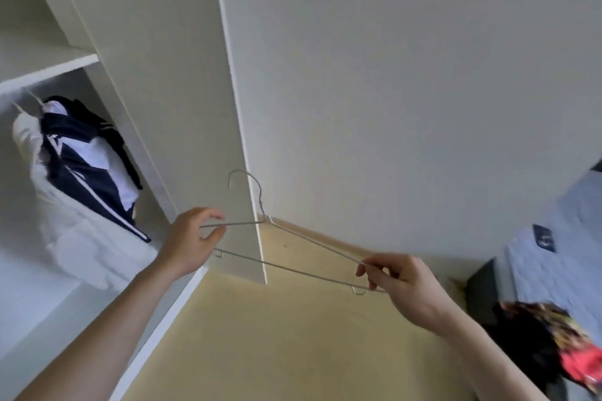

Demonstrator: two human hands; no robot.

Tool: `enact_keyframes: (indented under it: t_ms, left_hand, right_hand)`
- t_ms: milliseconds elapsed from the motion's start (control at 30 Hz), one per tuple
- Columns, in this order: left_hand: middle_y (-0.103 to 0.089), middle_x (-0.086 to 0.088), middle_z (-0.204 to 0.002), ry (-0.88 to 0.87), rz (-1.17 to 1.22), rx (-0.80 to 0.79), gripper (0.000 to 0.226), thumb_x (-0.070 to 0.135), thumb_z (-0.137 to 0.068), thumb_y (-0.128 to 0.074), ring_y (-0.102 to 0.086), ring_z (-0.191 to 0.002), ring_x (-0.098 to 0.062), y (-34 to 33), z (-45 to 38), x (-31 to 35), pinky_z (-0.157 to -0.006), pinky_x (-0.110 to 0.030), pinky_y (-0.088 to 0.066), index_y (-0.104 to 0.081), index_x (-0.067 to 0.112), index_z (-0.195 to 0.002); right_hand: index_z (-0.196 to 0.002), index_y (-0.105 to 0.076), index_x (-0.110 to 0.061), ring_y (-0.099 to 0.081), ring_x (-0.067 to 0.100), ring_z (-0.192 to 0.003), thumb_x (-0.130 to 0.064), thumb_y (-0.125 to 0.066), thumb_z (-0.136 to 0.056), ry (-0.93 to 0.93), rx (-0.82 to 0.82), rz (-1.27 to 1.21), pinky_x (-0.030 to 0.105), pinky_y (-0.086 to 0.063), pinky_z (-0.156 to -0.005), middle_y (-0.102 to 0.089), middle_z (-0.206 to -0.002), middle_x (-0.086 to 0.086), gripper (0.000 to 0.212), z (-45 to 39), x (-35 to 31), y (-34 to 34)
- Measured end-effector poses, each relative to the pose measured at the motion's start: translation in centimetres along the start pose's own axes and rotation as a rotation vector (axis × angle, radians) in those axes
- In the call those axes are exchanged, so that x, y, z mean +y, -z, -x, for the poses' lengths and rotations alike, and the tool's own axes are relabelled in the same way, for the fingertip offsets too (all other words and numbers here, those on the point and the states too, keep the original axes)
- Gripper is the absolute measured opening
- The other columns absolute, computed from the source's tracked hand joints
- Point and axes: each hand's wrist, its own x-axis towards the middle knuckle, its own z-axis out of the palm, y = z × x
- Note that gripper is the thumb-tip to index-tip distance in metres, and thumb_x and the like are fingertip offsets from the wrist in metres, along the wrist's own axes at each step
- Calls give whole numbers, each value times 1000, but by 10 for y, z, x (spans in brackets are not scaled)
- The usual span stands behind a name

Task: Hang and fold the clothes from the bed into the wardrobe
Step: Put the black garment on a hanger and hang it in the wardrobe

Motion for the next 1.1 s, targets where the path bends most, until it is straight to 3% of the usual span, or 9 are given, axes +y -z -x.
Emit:
enact_keyframes:
  t_ms: [100, 267, 367, 500, 667, 833, 900, 967, 1100]
  left_hand:
    - [-70, 12, -93, 54, 112, -56, 16, 30, -94, -70, -65, -100, -16, -73, 17, 66, -86, -35, -48, -70, 36, -79]
    - [-71, 14, -79, 58, 204, -217, 24, 28, -91, -73, -66, -87, -8, -184, 50, 177, -77, -27, -48, -72, 13, -72]
    - [-64, 5, -63, -3, 204, -307, 35, 44, -80, -71, -59, -66, -18, -241, 64, 236, -66, -33, -46, -66, 11, -68]
    - [-55, 8, -52, -104, 196, -492, 25, 29, -87, -78, -46, -54, -13, -312, 81, 315, -58, -30, -38, -67, 16, -67]
    - [-69, 10, -66, -206, 144, -673, 21, 30, -83, -81, -64, -70, -16, -404, 87, 400, -69, -31, -49, -71, 19, -68]
    - [-72, -1, -95, -240, 216, -847, 19, 18, -84, -82, -70, -86, -25, -506, 92, 471, -55, -11, -48, -67, 17, -73]
    - [-71, 8, -100, -300, 196, -881, 13, 21, -83, -82, -68, -95, -16, -545, 90, 493, -69, -14, -50, -70, 25, -80]
    - [-68, 14, -105, -357, 175, -893, 17, 22, -82, -81, -64, -96, -8, -581, 85, 514, -87, -27, -52, -70, 32, -91]
    - [-61, 9, -120, -391, 50, -969, 28, 23, -85, -77, -58, -109, -11, -643, 72, 546, -92, -26, -42, -67, 30, -110]
  right_hand:
    - [-87, -75, -36, -44, 5, -58, -26, -62, -99, -81, 106, -26, 31, -40, -61, -69, -73, -12, 20, 61, 67, 51]
    - [-84, -75, -36, -55, 4, -62, -34, -66, -94, -284, 246, 45, 24, -45, -61, -67, -73, -18, 14, 157, 168, 112]
    - [-88, -76, -34, -63, 0, -82, -37, -67, -92, -380, 306, 108, 25, -52, -75, -71, -86, -16, 10, 206, 216, 138]
    - [-90, -77, -37, -61, 1, -87, -45, -66, -93, -476, 416, 126, 22, -50, -77, -70, -87, -18, 14, 261, 271, 161]
    - [-81, -73, -41, -49, 2, -91, -45, -64, -96, -630, 551, 42, 23, -45, -74, -67, -74, -24, 18, 311, 323, 176]
    - [-80, -73, -32, -53, 9, -57, -30, -67, -97, -777, 748, -229, 34, -55, -58, -63, -61, -8, 18, 348, 372, 206]
    - [-78, -73, -30, -48, 8, -52, -27, -67, -96, -823, 807, -260, 26, -47, -51, -60, -58, -5, 20, 356, 392, 222]
    - [-75, -73, -29, -45, 5, -50, -26, -67, -95, -881, 852, -259, 22, -40, -52, -57, -55, -7, 21, 361, 412, 238]
    - [-74, -73, -25, -45, 4, -50, -28, -68, -95, -991, 901, -270, 28, -39, -55, -58, -55, -6, 22, 364, 450, 265]
